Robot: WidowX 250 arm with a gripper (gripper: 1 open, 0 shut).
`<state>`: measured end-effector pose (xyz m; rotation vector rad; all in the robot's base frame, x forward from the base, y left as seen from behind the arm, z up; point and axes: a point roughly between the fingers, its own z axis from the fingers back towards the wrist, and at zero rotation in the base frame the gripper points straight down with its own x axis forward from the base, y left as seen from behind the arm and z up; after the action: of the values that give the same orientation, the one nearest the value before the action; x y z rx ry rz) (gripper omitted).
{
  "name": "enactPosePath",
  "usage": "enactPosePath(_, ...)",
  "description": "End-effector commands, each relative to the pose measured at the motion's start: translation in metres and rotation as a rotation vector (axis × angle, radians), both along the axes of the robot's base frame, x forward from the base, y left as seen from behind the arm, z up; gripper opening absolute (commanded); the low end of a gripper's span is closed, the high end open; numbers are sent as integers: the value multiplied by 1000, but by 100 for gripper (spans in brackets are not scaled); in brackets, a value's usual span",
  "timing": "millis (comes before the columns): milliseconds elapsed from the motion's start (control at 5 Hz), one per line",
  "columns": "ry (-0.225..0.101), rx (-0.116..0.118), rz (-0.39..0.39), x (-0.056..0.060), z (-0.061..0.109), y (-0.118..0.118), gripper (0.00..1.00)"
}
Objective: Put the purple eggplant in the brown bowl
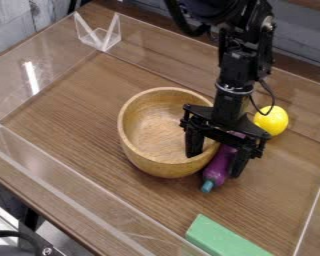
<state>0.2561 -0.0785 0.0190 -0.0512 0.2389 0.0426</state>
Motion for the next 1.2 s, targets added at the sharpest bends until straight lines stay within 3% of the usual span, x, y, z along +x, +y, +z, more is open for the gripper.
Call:
enactPosePath(0, 56, -3, -19, -11, -13, -13, 100)
enactPosePath(1000, 69, 6, -7, -13, -12, -19, 100)
